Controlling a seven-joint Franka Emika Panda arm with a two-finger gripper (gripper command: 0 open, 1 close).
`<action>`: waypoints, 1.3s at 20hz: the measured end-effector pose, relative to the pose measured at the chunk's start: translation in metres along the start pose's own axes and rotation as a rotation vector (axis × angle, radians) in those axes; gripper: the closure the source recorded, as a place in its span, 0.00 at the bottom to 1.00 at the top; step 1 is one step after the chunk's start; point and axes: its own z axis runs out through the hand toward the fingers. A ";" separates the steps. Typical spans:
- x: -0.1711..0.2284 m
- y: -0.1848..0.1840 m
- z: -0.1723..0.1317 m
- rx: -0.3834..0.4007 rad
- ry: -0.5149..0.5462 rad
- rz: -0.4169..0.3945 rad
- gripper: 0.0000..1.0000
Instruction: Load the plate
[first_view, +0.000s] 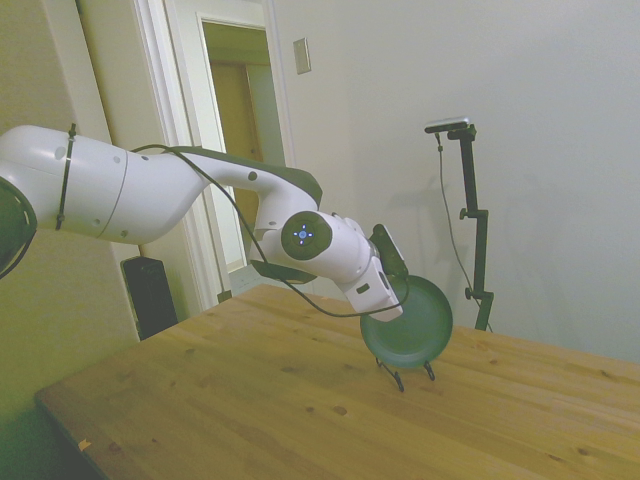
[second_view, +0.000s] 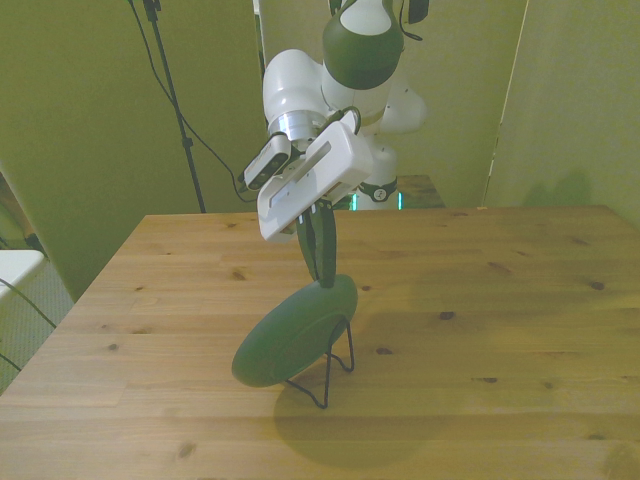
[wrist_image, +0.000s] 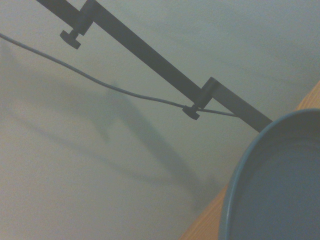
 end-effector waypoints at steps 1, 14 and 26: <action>0.000 0.000 0.000 0.000 0.000 0.000 0.00; 0.003 0.003 0.000 -0.005 0.005 0.003 0.00; 0.003 -0.052 -0.026 -0.149 0.105 -0.072 0.00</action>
